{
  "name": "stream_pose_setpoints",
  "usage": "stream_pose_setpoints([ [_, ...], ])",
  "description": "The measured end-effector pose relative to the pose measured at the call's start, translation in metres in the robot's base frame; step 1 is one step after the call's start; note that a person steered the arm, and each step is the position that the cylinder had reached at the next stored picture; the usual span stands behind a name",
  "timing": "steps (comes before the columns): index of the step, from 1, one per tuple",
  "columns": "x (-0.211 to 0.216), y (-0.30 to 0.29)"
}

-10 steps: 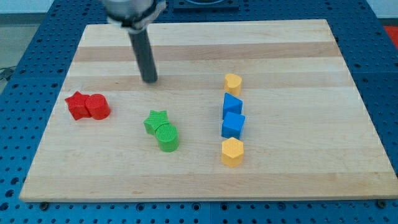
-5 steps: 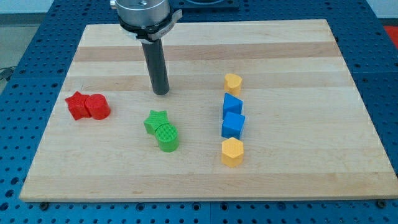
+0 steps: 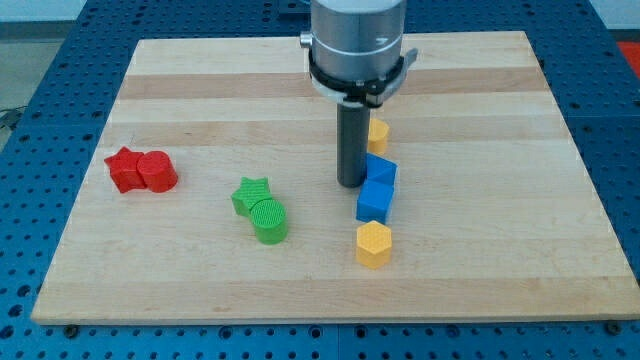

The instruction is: Move the blue blocks to the right of the board

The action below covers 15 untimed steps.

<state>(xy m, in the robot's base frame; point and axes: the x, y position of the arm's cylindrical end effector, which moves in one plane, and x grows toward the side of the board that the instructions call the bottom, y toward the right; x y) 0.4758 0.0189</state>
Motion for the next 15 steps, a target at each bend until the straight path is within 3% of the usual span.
stream_pose_setpoints([
  [2, 0.007, 0.000],
  [4, 0.007, 0.050],
  [8, 0.009, 0.005],
  [9, 0.027, 0.030],
  [13, 0.030, 0.092],
  [15, 0.030, 0.014],
])
